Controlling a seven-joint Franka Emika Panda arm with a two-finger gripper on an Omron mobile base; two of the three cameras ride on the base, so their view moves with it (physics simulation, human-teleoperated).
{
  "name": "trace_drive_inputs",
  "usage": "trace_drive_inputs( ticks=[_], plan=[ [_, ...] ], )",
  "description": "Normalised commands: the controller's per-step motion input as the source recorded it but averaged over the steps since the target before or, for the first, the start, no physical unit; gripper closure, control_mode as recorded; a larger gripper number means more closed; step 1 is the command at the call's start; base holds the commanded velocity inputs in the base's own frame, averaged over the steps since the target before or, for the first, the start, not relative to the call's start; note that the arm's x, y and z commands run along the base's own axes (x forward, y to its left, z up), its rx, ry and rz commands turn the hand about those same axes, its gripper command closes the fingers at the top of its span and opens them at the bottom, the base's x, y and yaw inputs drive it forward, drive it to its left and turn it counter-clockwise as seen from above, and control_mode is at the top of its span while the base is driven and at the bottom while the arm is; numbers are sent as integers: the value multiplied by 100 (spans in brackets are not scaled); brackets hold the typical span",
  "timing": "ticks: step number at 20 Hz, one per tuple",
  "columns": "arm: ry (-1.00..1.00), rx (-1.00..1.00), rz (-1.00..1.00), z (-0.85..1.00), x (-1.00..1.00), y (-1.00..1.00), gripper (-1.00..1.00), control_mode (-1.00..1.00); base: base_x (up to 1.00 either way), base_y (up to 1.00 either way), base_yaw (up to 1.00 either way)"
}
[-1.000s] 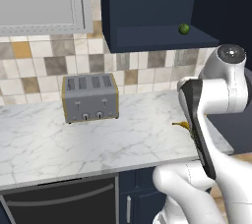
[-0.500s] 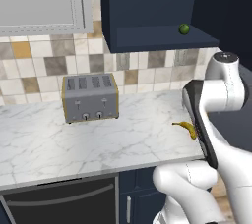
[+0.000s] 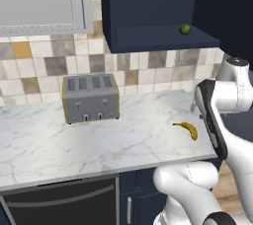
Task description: Pick the banana, avocado from the counter and place them in the cabinet. Then close the cabinet.
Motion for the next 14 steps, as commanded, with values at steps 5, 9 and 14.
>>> trace_drive_inputs(
  ticks=[5,9,14],
  plan=[
    [0,0,5,-38,50,-4,-100,-100,0,0,0],
    [1,0,2,-43,60,0,-100,-100,0,0,0],
    [5,0,2,-49,58,-6,-100,-100,0,0,0]
  ],
)
